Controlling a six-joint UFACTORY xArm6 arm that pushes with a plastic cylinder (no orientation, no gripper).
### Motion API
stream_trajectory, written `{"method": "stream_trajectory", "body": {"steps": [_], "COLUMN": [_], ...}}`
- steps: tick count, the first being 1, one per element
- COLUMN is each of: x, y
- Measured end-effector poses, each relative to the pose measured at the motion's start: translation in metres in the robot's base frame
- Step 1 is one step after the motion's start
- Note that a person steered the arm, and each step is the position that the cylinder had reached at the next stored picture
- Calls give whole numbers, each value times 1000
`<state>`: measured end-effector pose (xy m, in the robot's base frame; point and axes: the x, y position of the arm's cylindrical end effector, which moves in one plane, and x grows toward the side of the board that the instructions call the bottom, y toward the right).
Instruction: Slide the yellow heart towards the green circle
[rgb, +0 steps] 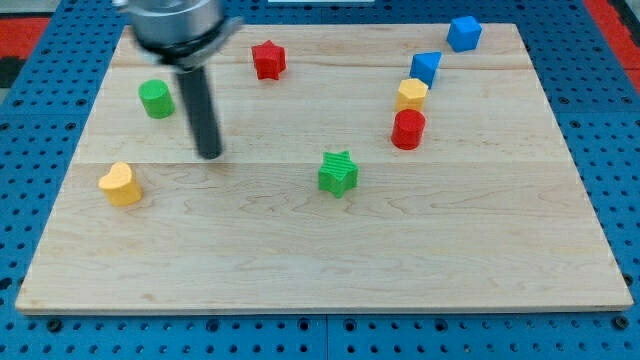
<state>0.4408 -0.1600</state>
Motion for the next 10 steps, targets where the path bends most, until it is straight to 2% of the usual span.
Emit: {"method": "stream_trajectory", "body": {"steps": [1, 2, 3, 5, 7, 10], "x": [47, 81, 80, 56, 4, -32], "y": [-29, -31, -99, -48, -45, -36]}}
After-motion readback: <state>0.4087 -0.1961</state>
